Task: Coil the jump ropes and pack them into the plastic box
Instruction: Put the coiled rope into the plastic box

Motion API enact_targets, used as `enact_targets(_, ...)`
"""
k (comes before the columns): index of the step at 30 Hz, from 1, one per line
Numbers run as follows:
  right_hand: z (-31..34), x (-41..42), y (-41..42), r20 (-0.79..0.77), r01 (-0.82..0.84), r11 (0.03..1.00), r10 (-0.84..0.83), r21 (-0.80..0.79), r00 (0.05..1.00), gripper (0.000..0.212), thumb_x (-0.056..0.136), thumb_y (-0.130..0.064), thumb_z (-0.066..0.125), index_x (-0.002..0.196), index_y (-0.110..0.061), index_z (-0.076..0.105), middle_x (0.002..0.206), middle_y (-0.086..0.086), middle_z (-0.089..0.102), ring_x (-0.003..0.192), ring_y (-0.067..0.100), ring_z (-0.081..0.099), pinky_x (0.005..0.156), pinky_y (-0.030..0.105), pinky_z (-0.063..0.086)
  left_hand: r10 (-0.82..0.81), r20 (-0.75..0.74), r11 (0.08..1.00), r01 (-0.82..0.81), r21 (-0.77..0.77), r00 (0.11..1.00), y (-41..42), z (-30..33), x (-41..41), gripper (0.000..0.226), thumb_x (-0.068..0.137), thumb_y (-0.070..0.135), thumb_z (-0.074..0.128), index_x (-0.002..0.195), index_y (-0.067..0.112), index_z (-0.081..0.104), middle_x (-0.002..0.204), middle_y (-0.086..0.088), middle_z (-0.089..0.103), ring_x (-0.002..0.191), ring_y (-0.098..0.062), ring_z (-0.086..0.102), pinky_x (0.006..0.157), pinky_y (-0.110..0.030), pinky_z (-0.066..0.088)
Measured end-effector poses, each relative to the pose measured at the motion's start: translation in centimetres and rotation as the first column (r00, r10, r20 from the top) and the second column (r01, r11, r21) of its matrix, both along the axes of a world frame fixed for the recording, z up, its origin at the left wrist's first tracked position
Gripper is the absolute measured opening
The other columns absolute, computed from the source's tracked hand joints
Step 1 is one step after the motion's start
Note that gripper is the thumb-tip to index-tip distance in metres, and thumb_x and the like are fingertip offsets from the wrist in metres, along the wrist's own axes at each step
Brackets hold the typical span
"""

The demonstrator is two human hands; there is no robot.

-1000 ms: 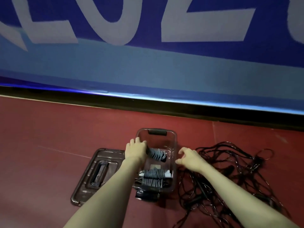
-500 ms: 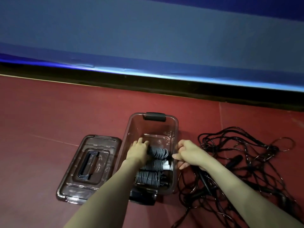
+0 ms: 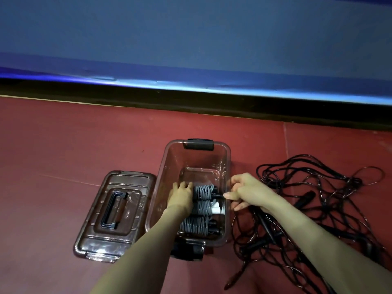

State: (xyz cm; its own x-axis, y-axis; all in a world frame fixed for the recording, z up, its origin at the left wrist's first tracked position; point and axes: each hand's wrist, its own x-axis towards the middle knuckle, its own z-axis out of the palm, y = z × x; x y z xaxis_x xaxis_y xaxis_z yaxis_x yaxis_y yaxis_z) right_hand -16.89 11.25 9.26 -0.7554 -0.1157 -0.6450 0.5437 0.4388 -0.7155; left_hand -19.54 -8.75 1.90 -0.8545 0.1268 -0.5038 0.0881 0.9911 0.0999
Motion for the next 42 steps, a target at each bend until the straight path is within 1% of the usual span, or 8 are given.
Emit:
enact_targets(4,-0.5,0.9,0.3,-0.182,-0.018,0.985,0.049,0.169,0.982,0.036,0.084,-0.022,0.077,0.114,-0.008,0.063,0.086,0.006,0.072,0.078,0.019,0.07,0.075,0.032,0.057,0.038,0.081,0.982,-0.052,0.182,0.996,0.5,-0.1,0.0,0.072,0.089,0.004,0.044,0.154,0.019,0.016,0.161,-0.006,0.013,0.148,-0.034,0.008,0.12,-0.044,0.01)
enact_targets(7,-0.3,1.5,1.1,-0.268,-0.028,0.979,0.082,0.2,0.96,0.026,0.083,-0.026,0.077,0.105,-0.018,0.066,0.083,-0.007,0.071,0.078,0.006,0.063,0.078,0.024,0.046,0.207,-0.041,0.861,-0.162,0.483,0.977,0.7,1.9,-0.1,0.06,0.09,-0.003,0.044,0.147,0.015,0.037,0.149,-0.008,0.041,0.137,-0.026,0.039,0.115,-0.04,0.03)
enact_targets(11,0.4,2.5,3.4,-0.381,0.14,0.963,-0.043,0.229,0.924,0.016,0.083,-0.006,0.07,0.089,-0.021,0.068,0.075,0.0,0.071,0.073,0.014,0.063,0.077,0.026,0.048,0.414,-0.13,0.609,-0.168,0.776,0.901,2.1,7.9,-0.8,0.035,0.096,-0.003,0.041,0.121,0.014,0.06,0.103,0.001,0.067,0.07,-0.009,0.06,0.058,-0.016,0.047)
enact_targets(18,2.7,7.1,9.6,-0.521,0.249,0.903,-0.032,0.352,0.853,0.023,0.085,-0.001,0.057,0.082,-0.02,0.069,0.062,-0.004,0.06,0.052,0.011,0.047,0.051,0.014,0.037,0.097,-0.208,0.605,0.108,0.789,0.973,9.0,11.7,2.3,0.032,0.091,-0.005,0.04,0.095,0.02,0.061,0.085,0.003,0.068,0.069,-0.017,0.06,0.066,-0.029,0.05)
enact_targets(29,1.9,15.1,16.4,-0.42,0.274,0.85,-0.069,0.451,0.905,0.028,0.085,0.003,0.049,0.077,-0.019,0.065,0.056,-0.007,0.055,0.042,0.001,0.042,0.052,0.016,0.039,-0.382,-0.084,0.833,0.382,0.401,0.92,15.9,7.0,8.1,0.019,0.091,0.016,0.043,0.103,0.017,0.057,0.106,-0.013,0.065,0.097,-0.039,0.059,0.082,-0.041,0.05)
enact_targets(34,-0.3,19.0,17.1,-0.393,0.196,0.885,-0.017,0.421,0.919,0.012,0.086,-0.004,0.059,0.083,-0.015,0.062,0.057,-0.008,0.054,0.051,0.002,0.048,0.057,0.013,0.041,-0.538,-0.054,0.799,0.53,0.285,0.841,16.9,4.5,9.8,0.019,0.095,0.014,0.041,0.105,0.018,0.056,0.112,-0.005,0.061,0.099,-0.033,0.06,0.075,-0.035,0.043)
enact_targets(38,-3.7,21.9,16.9,-0.284,0.078,0.886,0.062,0.456,0.957,0.013,0.084,-0.013,0.065,0.076,-0.022,0.061,0.056,-0.008,0.056,0.056,0.012,0.052,0.063,0.038,0.053,-0.695,-0.151,0.703,0.709,0.06,0.702,16.6,2.2,9.8,0.036,0.096,0.011,0.041,0.129,0.022,0.051,0.131,0.002,0.051,0.121,-0.024,0.047,0.093,-0.035,0.038)
enact_targets(42,-5.3,22.9,15.8,-0.181,0.047,0.849,0.058,0.527,0.982,0.019,0.088,-0.038,0.067,0.097,-0.021,0.066,0.083,-0.011,0.061,0.084,0.015,0.062,0.077,0.032,0.052,-0.779,-0.113,0.626,0.759,-0.176,0.617,15.8,0.4,9.4,0.047,0.1,0.016,0.035,0.146,0.025,0.032,0.146,0.006,0.04,0.133,-0.019,0.035,0.103,-0.034,0.029)
